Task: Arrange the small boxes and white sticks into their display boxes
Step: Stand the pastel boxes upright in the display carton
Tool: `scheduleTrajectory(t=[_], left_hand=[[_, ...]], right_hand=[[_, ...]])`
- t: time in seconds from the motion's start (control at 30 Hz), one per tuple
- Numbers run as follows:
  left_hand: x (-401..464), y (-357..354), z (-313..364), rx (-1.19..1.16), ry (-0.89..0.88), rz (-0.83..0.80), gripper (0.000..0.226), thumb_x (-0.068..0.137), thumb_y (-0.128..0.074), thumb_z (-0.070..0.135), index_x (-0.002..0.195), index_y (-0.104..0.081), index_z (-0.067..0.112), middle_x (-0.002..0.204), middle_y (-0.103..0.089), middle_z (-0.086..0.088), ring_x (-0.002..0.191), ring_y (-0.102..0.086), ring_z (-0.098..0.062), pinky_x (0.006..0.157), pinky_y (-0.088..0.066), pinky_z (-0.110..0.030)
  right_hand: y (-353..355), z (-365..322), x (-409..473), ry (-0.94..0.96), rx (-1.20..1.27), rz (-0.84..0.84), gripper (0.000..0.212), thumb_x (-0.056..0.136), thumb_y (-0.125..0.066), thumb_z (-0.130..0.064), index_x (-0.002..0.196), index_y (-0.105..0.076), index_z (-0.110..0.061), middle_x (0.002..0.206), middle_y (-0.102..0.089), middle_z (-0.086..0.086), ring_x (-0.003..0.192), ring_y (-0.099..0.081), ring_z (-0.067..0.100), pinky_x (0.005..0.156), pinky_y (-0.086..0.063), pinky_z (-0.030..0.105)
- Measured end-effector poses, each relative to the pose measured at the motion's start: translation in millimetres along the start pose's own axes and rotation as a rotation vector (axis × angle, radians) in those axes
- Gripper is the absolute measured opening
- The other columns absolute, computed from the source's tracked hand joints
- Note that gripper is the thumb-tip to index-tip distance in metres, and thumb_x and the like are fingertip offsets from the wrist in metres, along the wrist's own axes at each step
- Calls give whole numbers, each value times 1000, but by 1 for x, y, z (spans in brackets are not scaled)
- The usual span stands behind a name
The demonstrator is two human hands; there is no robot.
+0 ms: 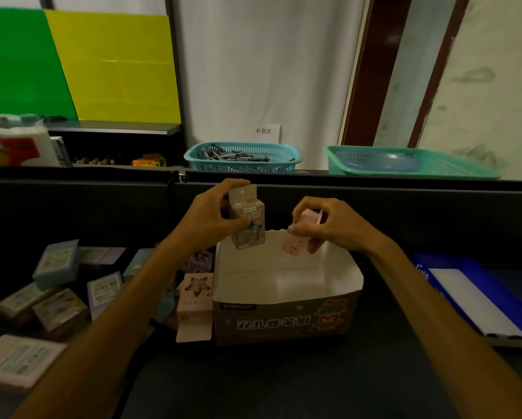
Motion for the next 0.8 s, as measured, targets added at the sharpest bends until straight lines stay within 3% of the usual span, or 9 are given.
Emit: scheduleTrajectory(t=[0.07, 0.23, 0.4, 0.6, 0.7, 0.8], left_hand=[[0, 0, -1, -5, -7, -3, 63, 78, -72, 8, 132, -44, 25, 117, -57, 4, 97, -61, -3, 69, -55, -16], [-1, -3, -3, 0, 7, -23, 61, 77, -73, 8, 128, -46, 26, 115, -58, 4, 98, -62, -4, 70, -56, -19], [-4, -4, -2, -3, 52, -69, 54, 76, -74, 9, 118, -48, 29, 110, -60, 8, 95, -62, -1, 68, -54, -16], [-7, -2, -5, 164, 73, -123, 54, 75, -76, 14, 121, -50, 29, 107, -57, 11, 96, -57, -3, 69, -51, -14], [-6, -4, -7, 293, 92, -197, 52, 75, -76, 16, 120, -52, 26, 102, -54, 14, 90, -54, -1, 64, -44, -10], [-3, -9, -11, 414, 121, -250, 50, 73, -77, 16, 116, -54, 24, 107, -55, 8, 96, -55, -8, 75, -50, -19]], right_hand=[[-2, 0, 1, 8, -60, 18, 18, 82, -69, -34, 90, -59, -22, 106, -57, 0, 76, -68, 14, 58, -58, 26], [-1, -3, 0, 84, -90, 31, 17, 82, -69, -21, 91, -56, -24, 116, -55, 2, 94, -64, 21, 59, -59, 27], [2, -7, -2, 59, -136, -30, 48, 79, -73, -14, 112, -45, -34, 115, -50, -4, 102, -60, 20, 66, -60, 30], [0, -9, -1, -47, -266, -163, 81, 78, -74, -12, 139, -25, -36, 123, -49, 3, 103, -56, 16, 71, -58, 25], [-3, -10, 2, -71, -349, -221, 78, 78, -74, -14, 138, -29, -34, 125, -51, 4, 107, -57, 18, 83, -57, 35], [-9, -9, 10, -84, -468, -300, 63, 77, -75, -18, 127, -39, -33, 126, -50, 2, 108, -55, 18, 85, -56, 37]])
Point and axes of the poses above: each hand's wrist, its own x-axis towards the middle knuckle, its own y-axis out of the back of the hand, z = x × y, the point moved 2 cm from there along x, towards the middle knuckle
